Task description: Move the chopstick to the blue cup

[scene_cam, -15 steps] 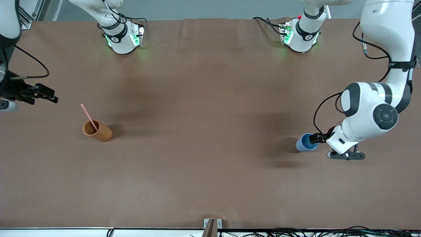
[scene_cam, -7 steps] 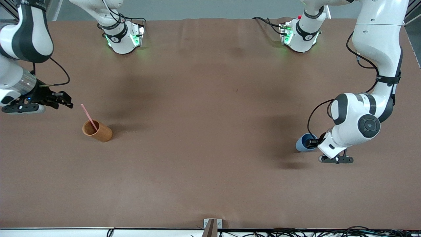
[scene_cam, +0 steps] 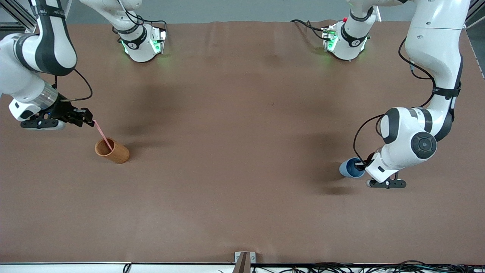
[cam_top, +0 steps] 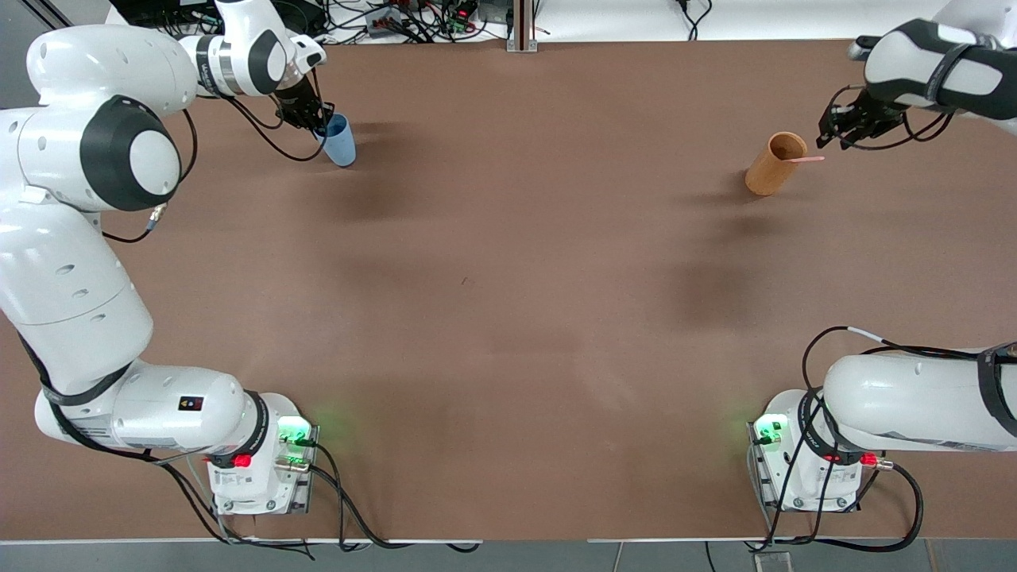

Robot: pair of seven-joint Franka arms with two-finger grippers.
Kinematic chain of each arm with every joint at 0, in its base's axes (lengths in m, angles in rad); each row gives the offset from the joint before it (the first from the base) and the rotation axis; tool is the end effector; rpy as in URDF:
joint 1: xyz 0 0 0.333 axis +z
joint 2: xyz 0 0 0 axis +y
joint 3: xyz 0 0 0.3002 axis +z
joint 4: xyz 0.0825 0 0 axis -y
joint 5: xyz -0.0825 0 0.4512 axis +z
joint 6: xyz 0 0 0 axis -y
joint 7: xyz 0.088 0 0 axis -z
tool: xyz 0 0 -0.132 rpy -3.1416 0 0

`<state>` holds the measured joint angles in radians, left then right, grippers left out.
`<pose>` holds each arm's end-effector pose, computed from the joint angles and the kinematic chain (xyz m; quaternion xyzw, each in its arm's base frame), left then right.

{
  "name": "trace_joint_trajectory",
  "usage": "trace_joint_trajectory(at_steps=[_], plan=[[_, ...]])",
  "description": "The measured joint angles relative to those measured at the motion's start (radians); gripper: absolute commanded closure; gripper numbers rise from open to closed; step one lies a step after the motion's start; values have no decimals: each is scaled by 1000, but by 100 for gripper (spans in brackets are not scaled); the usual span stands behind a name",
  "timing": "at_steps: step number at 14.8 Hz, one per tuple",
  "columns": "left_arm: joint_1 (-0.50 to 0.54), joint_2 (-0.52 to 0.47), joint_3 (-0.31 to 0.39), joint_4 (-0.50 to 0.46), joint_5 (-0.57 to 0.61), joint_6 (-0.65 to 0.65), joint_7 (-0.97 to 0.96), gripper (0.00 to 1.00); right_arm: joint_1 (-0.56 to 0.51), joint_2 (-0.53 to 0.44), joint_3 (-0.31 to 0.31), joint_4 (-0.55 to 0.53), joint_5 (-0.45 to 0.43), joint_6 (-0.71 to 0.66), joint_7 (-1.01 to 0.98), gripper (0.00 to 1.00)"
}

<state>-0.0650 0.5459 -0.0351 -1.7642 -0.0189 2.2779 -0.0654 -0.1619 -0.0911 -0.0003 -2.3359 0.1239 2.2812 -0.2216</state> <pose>0.6956 -0.0701 0.1692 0.9997 -0.0087 -0.0173 0.0149 0.5454 -0.0839 0.2939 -0.9986 0.0099 -0.0269 0.0433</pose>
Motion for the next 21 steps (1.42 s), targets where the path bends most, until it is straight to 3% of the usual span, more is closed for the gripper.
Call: trace_joint_trajectory(at_steps=[4, 10, 13, 16, 18, 21], plan=[[-38, -38, -36, 43, 15, -52, -198, 100, 0, 0, 1, -32, 38, 9, 0, 62], [-70, -57, -312, 53, 173, -64, -749, 100, 0, -1, 2, -43, 54, 12, -1, 93], [-90, -53, -407, 58, 185, -64, -910, 100, 0, -3, 2, -42, 55, 17, -1, 98], [-146, -16, -451, 91, 258, -64, -1071, 100, 0, -10, 2, -21, 57, -2, -1, 99], [-180, 31, -463, 115, 308, -64, -1143, 100, 0, -17, 1, 44, 58, -100, 0, 99], [-201, 102, -468, 127, 356, -63, -1204, 100, -9, -26, -1, 226, 58, -345, 1, 99]])
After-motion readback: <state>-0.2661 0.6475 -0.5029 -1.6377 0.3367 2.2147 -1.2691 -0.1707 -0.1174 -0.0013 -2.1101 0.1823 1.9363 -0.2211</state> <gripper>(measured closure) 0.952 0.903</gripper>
